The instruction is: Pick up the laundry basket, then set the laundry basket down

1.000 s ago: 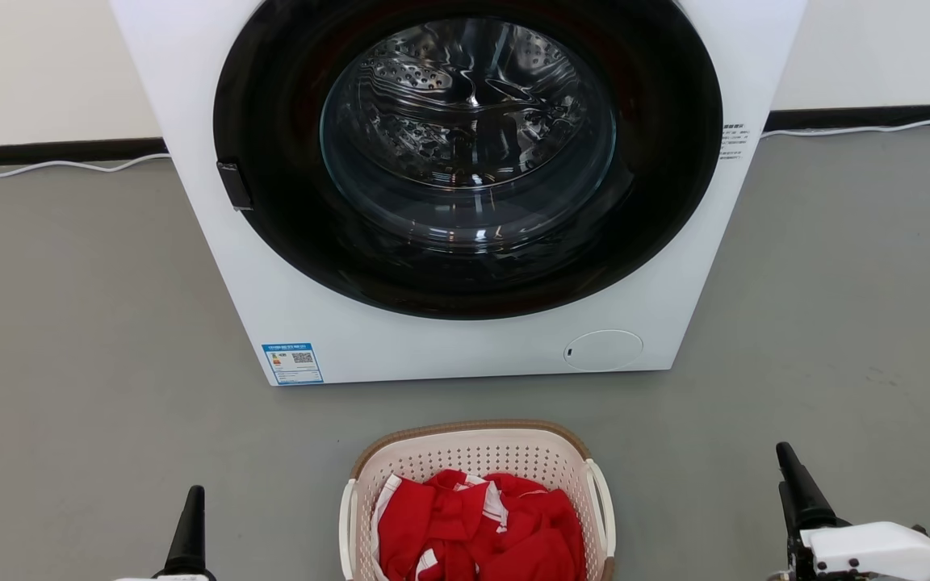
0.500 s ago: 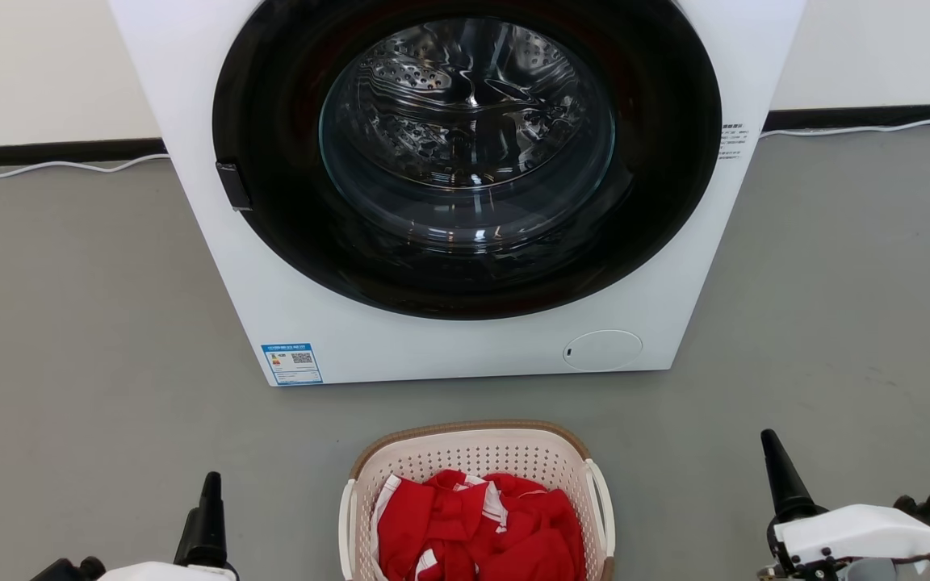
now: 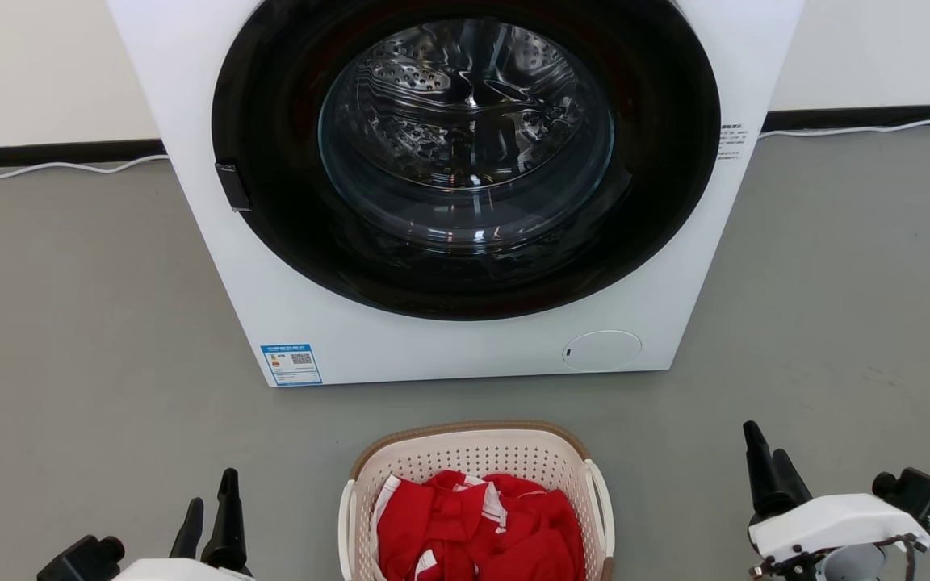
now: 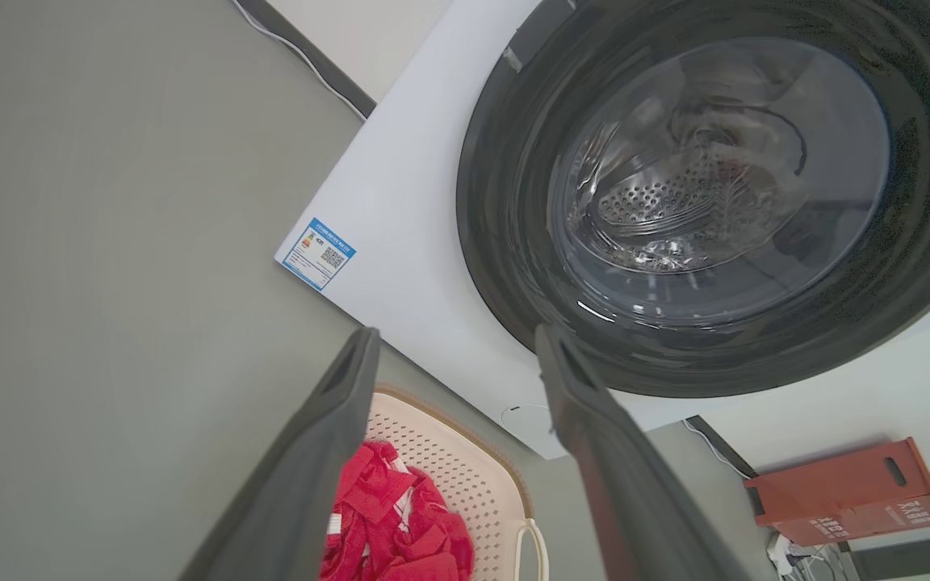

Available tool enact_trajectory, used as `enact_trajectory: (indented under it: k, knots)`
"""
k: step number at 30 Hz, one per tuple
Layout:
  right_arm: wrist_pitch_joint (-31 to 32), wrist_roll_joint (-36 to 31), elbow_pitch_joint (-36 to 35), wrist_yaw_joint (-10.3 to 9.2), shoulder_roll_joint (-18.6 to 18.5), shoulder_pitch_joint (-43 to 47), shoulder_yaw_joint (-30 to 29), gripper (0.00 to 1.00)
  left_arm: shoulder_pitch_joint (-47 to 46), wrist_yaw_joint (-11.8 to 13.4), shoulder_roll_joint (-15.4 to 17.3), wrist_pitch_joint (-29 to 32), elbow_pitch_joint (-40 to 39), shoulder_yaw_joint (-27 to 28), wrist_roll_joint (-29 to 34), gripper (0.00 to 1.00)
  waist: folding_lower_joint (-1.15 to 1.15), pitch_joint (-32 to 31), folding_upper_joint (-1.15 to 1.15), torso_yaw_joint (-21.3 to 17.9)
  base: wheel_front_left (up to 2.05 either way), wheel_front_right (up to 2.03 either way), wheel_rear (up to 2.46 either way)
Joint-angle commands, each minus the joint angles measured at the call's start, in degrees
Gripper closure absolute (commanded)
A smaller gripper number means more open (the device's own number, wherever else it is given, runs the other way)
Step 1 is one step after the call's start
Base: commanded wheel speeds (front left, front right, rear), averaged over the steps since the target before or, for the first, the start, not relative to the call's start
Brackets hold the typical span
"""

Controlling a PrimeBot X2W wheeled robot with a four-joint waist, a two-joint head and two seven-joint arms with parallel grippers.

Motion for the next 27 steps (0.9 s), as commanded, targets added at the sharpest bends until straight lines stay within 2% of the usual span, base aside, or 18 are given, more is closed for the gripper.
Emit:
enact_trajectory:
  k: [1, 17, 27]
  knots:
    - [-1.05, -2.11, -0.8, 0.11, -0.96, -2.99, 1.24, 0.0, -3.25, -0.23, 0.94, -0.85, -1.08, 0.89, 2.7, 0.0, -0.01, -0.02, 0.0, 0.01, 0.0, 0.0, 0.0]
    - [-3.73, -14.64, 0.95, 0.13, -1.54, -5.4, 3.78, 0.0, -4.17, -0.08, 0.79, -3.57, -0.38, 0.74, 18.3, 0.0, -0.01, -0.02, 0.0, -0.01, 0.0, 0.0, 0.0]
    - [-5.24, -21.31, 2.44, 0.15, -1.78, -6.92, 4.93, 0.0, -4.75, -0.15, 0.8, -5.11, -0.05, 0.25, 25.68, 0.0, -0.01, -0.11, 0.0, 0.05, 0.0, 0.0, 0.0]
